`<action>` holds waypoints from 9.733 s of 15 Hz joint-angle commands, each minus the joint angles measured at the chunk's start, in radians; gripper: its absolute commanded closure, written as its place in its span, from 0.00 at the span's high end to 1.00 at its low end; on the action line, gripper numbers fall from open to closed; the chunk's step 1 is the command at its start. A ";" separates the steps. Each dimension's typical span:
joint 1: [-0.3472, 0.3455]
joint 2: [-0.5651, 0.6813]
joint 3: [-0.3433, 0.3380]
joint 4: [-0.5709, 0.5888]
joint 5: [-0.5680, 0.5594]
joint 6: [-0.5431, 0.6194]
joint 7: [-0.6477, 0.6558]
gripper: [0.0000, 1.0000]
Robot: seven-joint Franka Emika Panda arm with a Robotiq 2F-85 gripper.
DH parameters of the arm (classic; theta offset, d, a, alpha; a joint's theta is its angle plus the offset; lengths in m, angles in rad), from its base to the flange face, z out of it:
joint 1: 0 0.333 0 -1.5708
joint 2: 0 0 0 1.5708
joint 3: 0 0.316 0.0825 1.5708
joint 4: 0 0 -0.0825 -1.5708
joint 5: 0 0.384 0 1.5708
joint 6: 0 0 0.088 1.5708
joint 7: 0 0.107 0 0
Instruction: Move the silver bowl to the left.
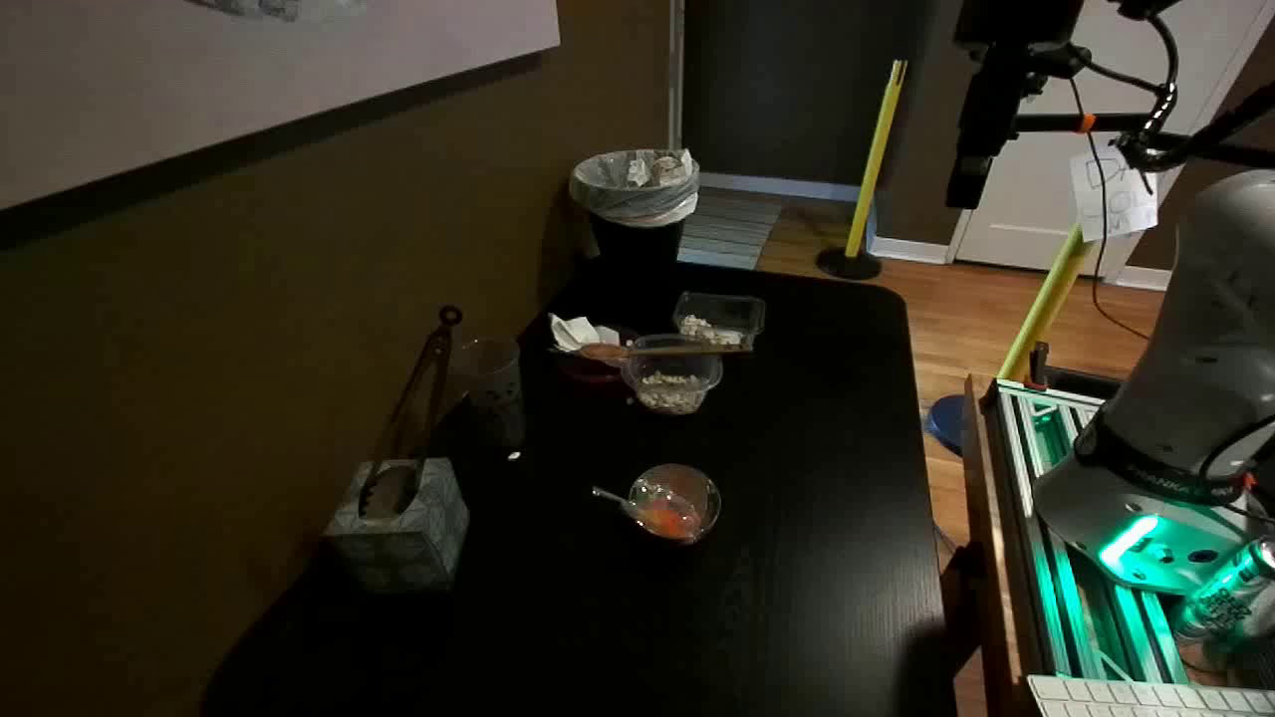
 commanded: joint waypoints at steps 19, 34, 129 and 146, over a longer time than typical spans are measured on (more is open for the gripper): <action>-0.049 0.000 0.091 -0.065 0.012 0.128 0.070 1.00; -0.035 0.147 0.281 -0.181 -0.033 0.359 0.339 1.00; -0.020 1.242 0.264 0.118 0.453 1.195 0.018 0.01; 0.077 1.254 0.411 0.070 0.318 1.194 -0.063 0.01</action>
